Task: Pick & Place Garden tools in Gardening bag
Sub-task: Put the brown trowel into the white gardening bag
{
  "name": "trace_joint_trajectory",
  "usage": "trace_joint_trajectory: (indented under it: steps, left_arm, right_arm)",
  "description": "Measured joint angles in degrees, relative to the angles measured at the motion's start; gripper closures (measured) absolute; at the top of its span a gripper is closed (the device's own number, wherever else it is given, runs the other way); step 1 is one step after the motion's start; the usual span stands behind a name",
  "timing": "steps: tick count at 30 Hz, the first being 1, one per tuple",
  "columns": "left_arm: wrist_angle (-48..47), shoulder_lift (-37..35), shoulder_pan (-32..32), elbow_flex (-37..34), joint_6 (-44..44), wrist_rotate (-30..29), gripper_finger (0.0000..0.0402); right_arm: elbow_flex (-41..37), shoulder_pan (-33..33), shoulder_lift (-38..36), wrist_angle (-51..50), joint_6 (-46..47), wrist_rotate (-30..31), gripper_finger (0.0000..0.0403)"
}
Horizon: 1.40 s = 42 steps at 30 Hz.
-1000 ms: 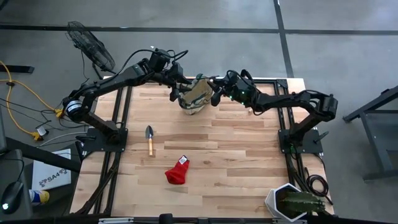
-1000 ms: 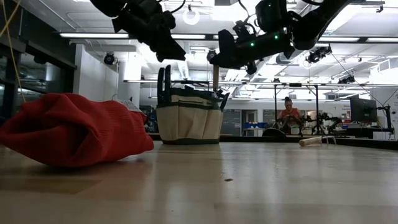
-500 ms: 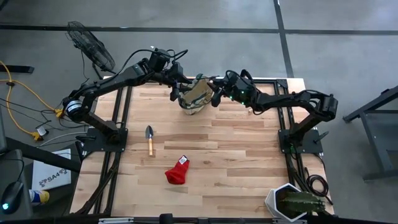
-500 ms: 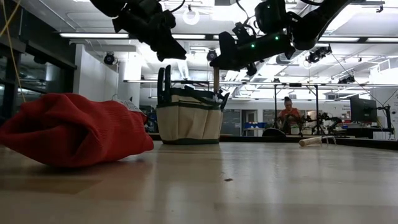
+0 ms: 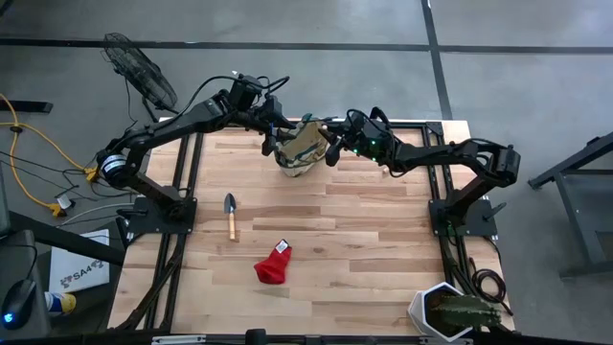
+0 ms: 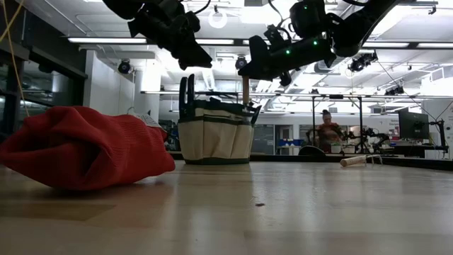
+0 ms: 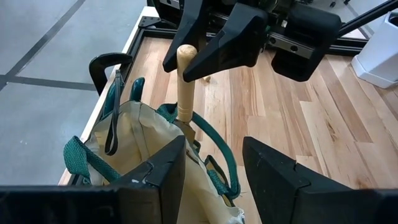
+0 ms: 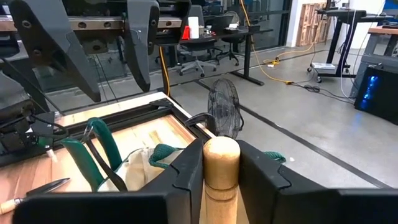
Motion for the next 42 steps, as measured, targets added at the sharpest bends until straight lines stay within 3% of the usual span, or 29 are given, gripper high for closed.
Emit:
trace_joint_trajectory:
  steps: [11,23,28,35,42]
  left_arm:
    - [0.0,0.0,0.0,0.0,0.0,0.0,0.0245]
    - [0.0,0.0,0.0,0.0,0.0,0.3,0.0245]
    - [-0.3,-1.1,0.0,0.0,0.0,0.3,0.0245]
    - [-0.5,-1.9,0.0,0.0,0.0,0.3,0.0245]
    - [-0.8,-1.9,0.0,0.0,0.0,0.3,0.0245]
  right_arm:
    - [0.0,0.0,0.0,0.6,0.6,0.6,0.0272]
    - [0.0,0.2,-0.9,2.2,4.0,3.9,0.0267]
    - [0.0,1.3,-3.7,-0.9,5.0,3.7,0.0292]
    - [0.0,3.6,-4.9,-9.8,5.4,3.2,0.0390]
    - [0.0,4.1,-4.9,-14.4,8.3,3.2,0.0399]
